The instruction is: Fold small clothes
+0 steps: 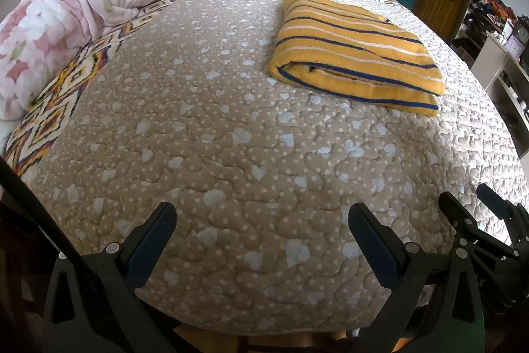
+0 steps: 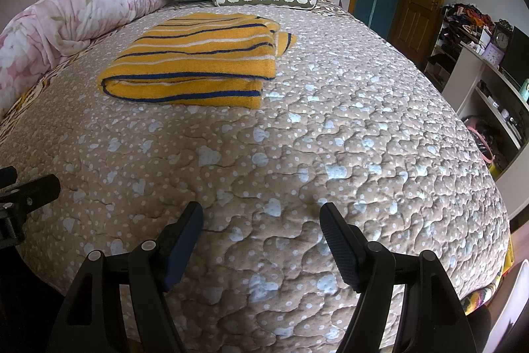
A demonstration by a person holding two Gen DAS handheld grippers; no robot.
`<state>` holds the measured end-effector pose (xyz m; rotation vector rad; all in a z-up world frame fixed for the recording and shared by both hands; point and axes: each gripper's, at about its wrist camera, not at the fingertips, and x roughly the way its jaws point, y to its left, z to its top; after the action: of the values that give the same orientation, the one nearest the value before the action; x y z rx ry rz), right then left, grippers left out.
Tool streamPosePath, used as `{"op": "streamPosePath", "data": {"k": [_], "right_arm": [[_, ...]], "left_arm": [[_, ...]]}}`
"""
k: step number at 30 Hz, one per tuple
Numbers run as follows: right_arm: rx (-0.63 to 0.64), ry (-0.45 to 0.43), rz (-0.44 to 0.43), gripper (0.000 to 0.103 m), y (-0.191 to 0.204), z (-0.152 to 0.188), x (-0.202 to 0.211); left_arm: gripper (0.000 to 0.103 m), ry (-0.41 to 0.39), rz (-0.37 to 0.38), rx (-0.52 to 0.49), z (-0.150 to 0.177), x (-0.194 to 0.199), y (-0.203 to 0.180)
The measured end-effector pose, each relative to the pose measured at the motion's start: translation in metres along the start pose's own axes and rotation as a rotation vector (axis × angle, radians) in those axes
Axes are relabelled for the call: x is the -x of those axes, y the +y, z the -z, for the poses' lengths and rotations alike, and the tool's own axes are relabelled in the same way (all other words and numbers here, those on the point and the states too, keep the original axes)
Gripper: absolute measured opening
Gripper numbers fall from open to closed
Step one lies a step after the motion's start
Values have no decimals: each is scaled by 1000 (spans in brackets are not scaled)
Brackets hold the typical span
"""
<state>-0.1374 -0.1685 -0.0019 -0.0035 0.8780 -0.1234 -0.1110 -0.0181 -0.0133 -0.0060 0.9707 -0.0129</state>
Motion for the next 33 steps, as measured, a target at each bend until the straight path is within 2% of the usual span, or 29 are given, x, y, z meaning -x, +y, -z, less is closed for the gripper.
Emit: {"op": "streamPosePath", "data": {"k": [33], "right_arm": [[1, -20, -10, 78, 10, -1, 2]], "left_arm": [[103, -5, 40, -12, 2, 2, -5]]}}
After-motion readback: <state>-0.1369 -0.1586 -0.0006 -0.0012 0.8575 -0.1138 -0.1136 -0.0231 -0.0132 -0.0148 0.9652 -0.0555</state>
